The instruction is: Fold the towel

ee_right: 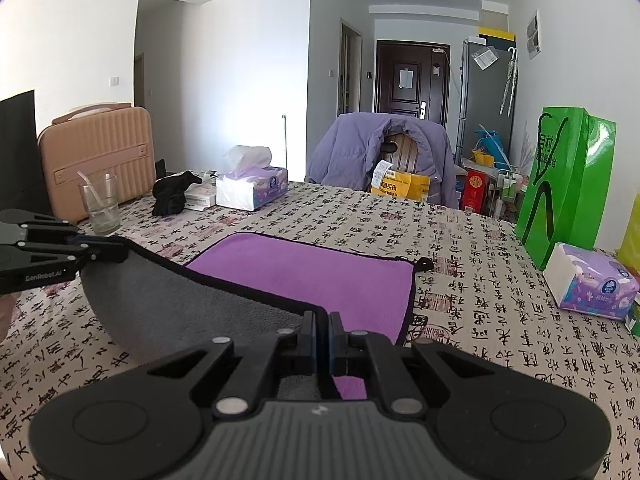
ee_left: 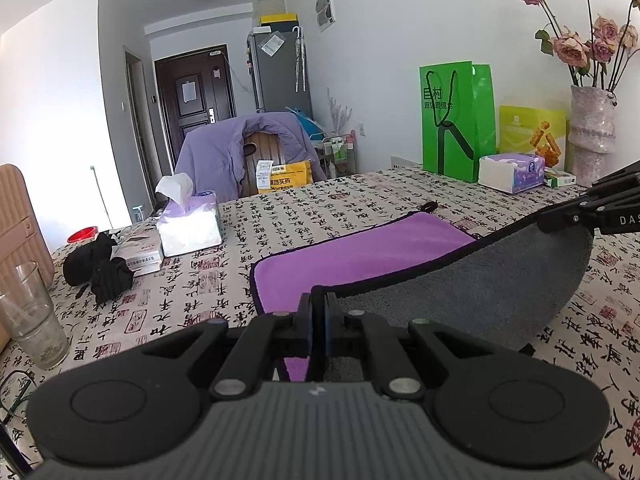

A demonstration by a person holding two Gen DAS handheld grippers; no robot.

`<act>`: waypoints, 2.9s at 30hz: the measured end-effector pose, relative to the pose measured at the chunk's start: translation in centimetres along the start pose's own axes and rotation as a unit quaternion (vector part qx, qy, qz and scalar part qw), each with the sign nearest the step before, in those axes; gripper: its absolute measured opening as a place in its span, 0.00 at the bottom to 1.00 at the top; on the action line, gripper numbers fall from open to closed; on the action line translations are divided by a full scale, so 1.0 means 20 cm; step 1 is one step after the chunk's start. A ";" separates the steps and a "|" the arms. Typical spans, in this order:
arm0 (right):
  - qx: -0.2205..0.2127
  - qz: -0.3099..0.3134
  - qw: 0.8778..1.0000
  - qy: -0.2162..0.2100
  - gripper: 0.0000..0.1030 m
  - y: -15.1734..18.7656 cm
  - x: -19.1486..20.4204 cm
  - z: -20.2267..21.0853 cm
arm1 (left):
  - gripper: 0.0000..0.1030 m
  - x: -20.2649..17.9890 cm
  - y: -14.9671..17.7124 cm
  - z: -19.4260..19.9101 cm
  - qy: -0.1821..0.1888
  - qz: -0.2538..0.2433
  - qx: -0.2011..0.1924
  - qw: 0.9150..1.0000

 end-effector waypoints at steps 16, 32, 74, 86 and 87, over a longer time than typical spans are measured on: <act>0.005 -0.002 1.000 0.001 0.05 -0.05 -0.07 -0.11 | 0.06 0.02 -0.02 -0.10 0.002 -0.002 0.005 1.000; 0.010 0.011 1.000 -0.005 0.05 -0.07 -0.10 -0.22 | 0.06 0.05 -0.04 -0.21 0.000 -0.009 0.009 1.000; 0.022 0.026 0.999 -0.005 0.05 -0.15 -0.23 -0.47 | 0.06 0.11 -0.09 -0.49 0.000 -0.033 0.014 0.999; 0.021 0.042 0.999 -0.004 0.05 -0.18 -0.25 -0.54 | 0.06 0.13 -0.13 -0.57 0.002 -0.045 0.009 0.999; 0.022 0.043 0.999 -0.003 0.05 -0.18 -0.25 -0.55 | 0.06 0.14 -0.13 -0.58 0.002 -0.046 0.009 0.999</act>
Point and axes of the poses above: each gripper's, at about its wrist camera, not at the fingertips, and z roughly against the way its jaws point, x to its left, y to its underside, the point moved 4 cm from there along -z, roughly the way its jaws point, and after that the axes turned 12 degrees about -x, right-handed, at the moved point
